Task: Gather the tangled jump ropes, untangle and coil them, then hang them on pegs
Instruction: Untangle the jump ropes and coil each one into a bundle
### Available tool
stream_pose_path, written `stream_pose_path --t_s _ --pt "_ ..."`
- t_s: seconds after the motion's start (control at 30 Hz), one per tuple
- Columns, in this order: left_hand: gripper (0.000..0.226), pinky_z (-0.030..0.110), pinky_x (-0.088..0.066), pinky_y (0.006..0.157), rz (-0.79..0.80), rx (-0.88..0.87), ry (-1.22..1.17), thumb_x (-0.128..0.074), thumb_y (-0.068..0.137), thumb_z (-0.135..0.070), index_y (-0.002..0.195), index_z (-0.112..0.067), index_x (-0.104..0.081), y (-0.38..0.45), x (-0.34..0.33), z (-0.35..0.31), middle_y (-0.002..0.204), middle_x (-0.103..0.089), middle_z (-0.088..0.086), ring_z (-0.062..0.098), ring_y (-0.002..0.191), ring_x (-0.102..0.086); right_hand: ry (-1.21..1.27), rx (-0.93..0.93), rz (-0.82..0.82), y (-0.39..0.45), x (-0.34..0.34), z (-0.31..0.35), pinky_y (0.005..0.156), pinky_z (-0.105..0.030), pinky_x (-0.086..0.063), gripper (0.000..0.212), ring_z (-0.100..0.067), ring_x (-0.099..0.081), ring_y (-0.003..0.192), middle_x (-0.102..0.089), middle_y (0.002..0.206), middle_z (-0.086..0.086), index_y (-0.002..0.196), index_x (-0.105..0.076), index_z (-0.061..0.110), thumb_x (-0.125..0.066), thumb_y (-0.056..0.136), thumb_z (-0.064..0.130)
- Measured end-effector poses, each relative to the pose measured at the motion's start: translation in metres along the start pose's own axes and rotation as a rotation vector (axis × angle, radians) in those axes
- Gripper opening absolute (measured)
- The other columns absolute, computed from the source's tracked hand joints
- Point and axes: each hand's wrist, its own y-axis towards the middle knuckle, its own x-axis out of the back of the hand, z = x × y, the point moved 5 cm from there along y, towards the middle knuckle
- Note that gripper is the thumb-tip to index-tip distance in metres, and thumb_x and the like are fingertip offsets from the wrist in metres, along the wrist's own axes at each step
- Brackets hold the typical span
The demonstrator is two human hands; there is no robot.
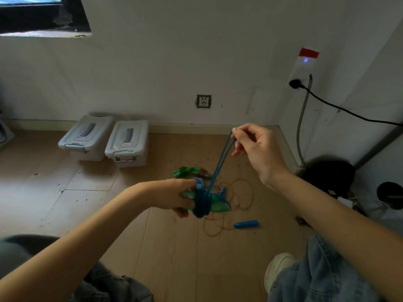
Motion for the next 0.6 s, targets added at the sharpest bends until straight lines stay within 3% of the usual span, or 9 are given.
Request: stream_pose_path --t_s 0.07,0.13,0.23,0.33,0.43,0.53,0.6 --pt "0.037 0.027 -0.055 0.077 0.093 -0.227 0.01 -0.05 0.092 -0.009 0.128 -0.011 -0.042 -0.008 -0.003 -0.022 0.106 -0.056 -0.001 0.013 0.084 -0.062 -0.053 -0.134 -0.009 0.001 0.001 -0.012 0.051 -0.02 -0.049 0.026 -0.004 -0.048 0.048 -0.049 0.055 0.004 0.07 -0.059 0.012 -0.051 0.094 0.013" --pt "0.035 0.023 -0.053 0.077 0.108 -0.395 -0.14 -0.053 0.089 -0.016 0.123 -0.014 -0.046 -0.022 0.008 -0.036 0.101 -0.061 -0.001 0.015 0.089 -0.063 -0.026 -0.317 0.032 -0.004 -0.002 -0.03 0.048 -0.018 -0.047 0.026 -0.009 -0.047 0.054 -0.048 0.061 0.0 0.071 -0.058 0.011 -0.049 0.095 0.014" --pt "0.033 0.019 -0.053 0.072 -0.054 -0.478 -0.696 -0.056 0.081 -0.023 0.111 -0.036 -0.06 -0.04 0.037 -0.035 0.097 -0.069 -0.007 0.011 0.089 -0.067 0.289 -0.493 0.112 -0.007 -0.01 -0.033 0.058 -0.02 -0.05 0.017 -0.013 -0.05 0.068 -0.054 0.077 -0.004 0.084 -0.06 0.007 -0.048 0.095 0.012" --pt "0.03 0.019 -0.054 0.064 -0.229 -0.486 -1.083 -0.049 0.078 -0.02 0.086 -0.032 -0.075 -0.032 0.046 -0.022 0.086 -0.073 -0.004 0.007 0.074 -0.068 0.688 -0.37 0.082 0.003 -0.004 -0.009 0.088 -0.028 -0.05 0.012 -0.015 -0.058 0.088 -0.06 0.093 -0.005 0.083 -0.056 0.008 -0.048 0.092 0.008" --pt "0.026 0.029 -0.055 0.076 -0.25 -0.346 -1.19 -0.052 0.076 -0.022 0.094 -0.015 -0.07 -0.011 0.031 -0.014 0.088 -0.073 0.002 0.013 0.078 -0.067 0.663 -0.161 0.339 0.0 -0.016 0.016 0.104 -0.029 -0.041 0.012 -0.016 -0.056 0.114 -0.063 0.118 0.0 0.076 -0.052 0.011 -0.05 0.087 0.017" --pt "0.031 0.027 -0.054 0.076 -0.306 -0.211 -1.137 -0.052 0.086 -0.014 0.115 -0.003 -0.054 -0.005 0.025 -0.011 0.088 -0.069 0.008 0.014 0.077 -0.066 0.413 -0.043 0.493 -0.008 -0.024 0.024 0.097 -0.026 -0.046 0.021 -0.014 -0.058 0.113 -0.058 0.123 0.005 0.084 -0.049 0.004 -0.047 0.088 0.024" --pt "0.037 0.028 -0.056 0.075 -0.397 -0.178 -0.949 -0.05 0.09 -0.008 0.127 -0.012 -0.045 -0.003 0.029 -0.01 0.096 -0.065 0.01 0.018 0.082 -0.067 0.132 0.038 0.448 -0.008 -0.023 0.027 0.084 -0.021 -0.05 0.019 -0.009 -0.061 0.098 -0.051 0.114 0.01 0.086 -0.053 0.003 -0.049 0.091 0.021"
